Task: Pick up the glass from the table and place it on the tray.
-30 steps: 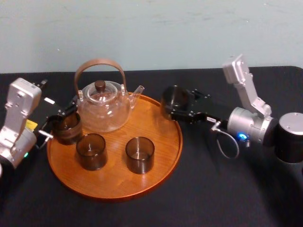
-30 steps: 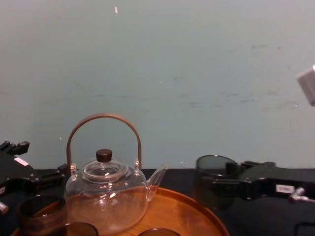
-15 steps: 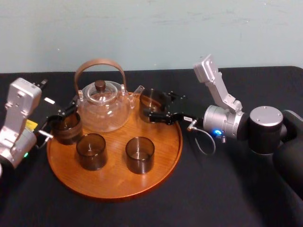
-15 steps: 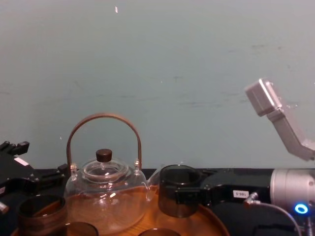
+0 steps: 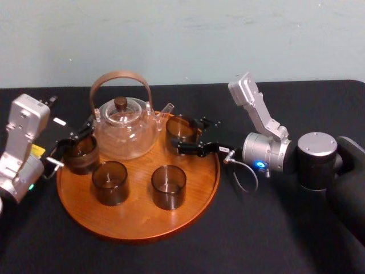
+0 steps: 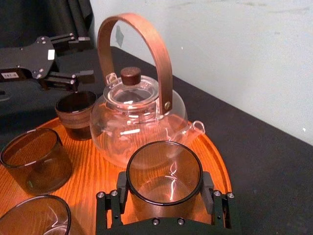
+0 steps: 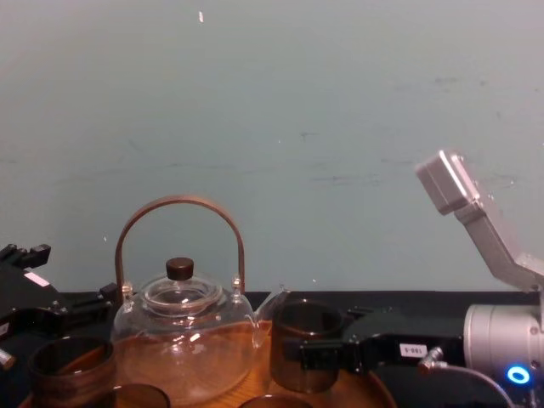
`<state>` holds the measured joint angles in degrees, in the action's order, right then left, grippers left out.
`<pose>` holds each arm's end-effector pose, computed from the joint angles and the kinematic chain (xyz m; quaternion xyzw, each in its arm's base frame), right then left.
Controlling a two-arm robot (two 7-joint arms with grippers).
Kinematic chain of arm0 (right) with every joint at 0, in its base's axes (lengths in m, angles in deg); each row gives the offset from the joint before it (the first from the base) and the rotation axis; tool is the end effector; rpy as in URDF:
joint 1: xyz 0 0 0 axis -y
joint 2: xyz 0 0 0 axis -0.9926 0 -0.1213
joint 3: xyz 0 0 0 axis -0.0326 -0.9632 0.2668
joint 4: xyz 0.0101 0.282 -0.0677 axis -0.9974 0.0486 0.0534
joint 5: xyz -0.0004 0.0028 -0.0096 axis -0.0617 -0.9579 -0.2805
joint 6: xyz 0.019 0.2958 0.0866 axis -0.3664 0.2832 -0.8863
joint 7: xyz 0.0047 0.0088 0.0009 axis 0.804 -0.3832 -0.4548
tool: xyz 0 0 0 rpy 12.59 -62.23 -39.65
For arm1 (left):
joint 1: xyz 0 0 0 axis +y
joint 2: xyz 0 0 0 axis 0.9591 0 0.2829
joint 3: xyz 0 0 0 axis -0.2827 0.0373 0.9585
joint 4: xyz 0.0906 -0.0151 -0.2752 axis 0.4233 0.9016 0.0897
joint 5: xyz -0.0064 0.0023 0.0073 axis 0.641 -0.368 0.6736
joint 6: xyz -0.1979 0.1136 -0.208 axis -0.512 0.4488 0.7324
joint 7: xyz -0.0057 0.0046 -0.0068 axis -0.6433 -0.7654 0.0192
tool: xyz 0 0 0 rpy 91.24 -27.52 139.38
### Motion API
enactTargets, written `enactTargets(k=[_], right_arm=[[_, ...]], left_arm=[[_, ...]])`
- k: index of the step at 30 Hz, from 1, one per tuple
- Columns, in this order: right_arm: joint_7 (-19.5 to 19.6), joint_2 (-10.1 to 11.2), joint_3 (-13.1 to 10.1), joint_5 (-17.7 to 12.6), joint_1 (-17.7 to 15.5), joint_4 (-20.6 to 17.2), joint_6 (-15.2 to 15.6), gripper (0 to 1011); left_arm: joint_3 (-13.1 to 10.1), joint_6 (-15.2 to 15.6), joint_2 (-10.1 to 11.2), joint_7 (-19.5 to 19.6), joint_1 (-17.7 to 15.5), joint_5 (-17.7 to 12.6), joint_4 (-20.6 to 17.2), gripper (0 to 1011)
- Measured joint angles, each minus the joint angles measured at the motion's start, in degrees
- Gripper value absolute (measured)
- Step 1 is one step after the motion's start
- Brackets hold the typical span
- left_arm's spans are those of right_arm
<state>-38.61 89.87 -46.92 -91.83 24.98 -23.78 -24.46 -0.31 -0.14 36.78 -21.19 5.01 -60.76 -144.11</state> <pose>0.4553 0.0115 -0.3051 -0.1211 0.0563 -0.2994 0.9447 0.3580 0.0826 -0.3023 0.1415 -0.1323 0.5799 0.7913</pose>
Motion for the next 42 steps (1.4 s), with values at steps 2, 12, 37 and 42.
enactTargets(k=[2, 12, 37, 42], right_arm=[[-0.03, -0.01, 0.10, 0.05, -0.12, 0.20, 0.01, 900], [0.03, -0.22, 0.31, 0.39, -0.35, 0.82, -0.01, 900], [0.07, -0.18, 0.25, 0.28, -0.36, 0.79, 0.02, 1002], [0.07, -0.19, 0.25, 0.27, -0.36, 0.77, 0.02, 1002]], left_arm=[[0.00, 0.00, 0.00, 0.00, 0.00, 0.00, 0.00, 1001], [0.00, 0.00, 0.00, 0.00, 0.00, 0.00, 0.00, 1001], [0.00, 0.00, 0.00, 0.00, 0.00, 0.00, 0.00, 1001], [0.00, 0.00, 0.00, 0.00, 0.00, 0.00, 0.00, 1001]])
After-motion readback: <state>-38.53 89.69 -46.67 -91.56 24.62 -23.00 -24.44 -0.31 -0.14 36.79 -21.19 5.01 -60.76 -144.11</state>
